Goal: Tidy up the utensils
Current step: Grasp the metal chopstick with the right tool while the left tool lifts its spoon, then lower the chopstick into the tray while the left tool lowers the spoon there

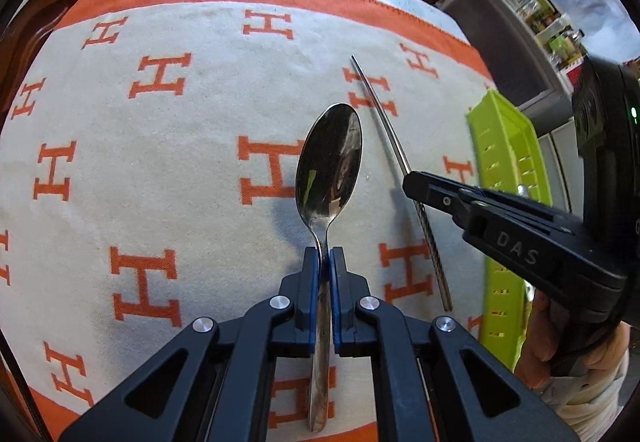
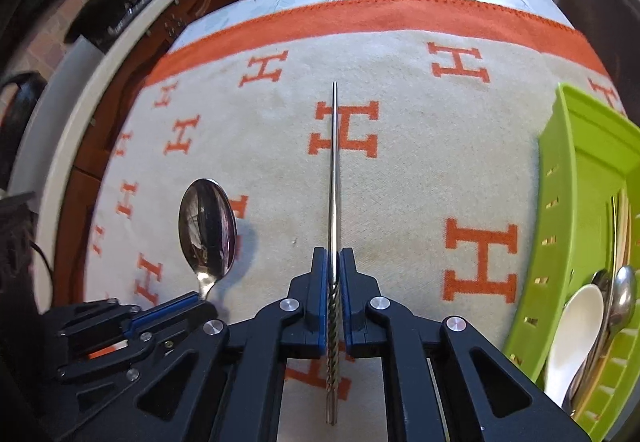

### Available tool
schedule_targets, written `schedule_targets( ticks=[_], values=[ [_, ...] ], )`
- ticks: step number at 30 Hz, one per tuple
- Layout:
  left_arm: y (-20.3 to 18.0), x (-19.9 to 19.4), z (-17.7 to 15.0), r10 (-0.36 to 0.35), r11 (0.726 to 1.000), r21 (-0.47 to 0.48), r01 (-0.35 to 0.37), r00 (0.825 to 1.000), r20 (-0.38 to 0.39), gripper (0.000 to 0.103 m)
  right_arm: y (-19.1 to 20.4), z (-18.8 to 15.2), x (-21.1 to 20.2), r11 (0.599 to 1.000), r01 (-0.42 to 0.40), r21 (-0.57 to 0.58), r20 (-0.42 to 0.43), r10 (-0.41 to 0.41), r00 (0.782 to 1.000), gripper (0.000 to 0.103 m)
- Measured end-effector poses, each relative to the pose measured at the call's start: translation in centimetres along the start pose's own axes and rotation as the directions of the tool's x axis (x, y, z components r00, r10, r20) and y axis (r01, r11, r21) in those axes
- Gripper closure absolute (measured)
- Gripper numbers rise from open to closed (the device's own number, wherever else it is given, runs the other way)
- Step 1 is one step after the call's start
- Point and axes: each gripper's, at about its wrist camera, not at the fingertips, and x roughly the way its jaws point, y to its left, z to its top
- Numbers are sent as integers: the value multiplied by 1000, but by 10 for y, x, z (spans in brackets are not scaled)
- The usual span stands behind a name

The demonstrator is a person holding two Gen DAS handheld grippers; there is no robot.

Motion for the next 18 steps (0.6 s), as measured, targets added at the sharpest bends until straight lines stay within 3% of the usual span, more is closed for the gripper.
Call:
schedule_targets(
  ticks=[5, 9, 18],
  values=[
    [2, -11, 5, -69, 997, -35, 70, 998, 9, 101, -15, -8, -33, 993, -92, 70, 54, 88, 995, 98],
    [-9, -18, 10, -87, 996, -11, 88, 996, 27, 103, -28, -19, -64, 988, -118, 99, 106, 108, 988, 98],
    [-21, -7, 8, -40, 999, 28, 40, 999, -8, 103, -77, -64, -133, 975, -3, 220, 219, -46, 975, 98]
  ],
)
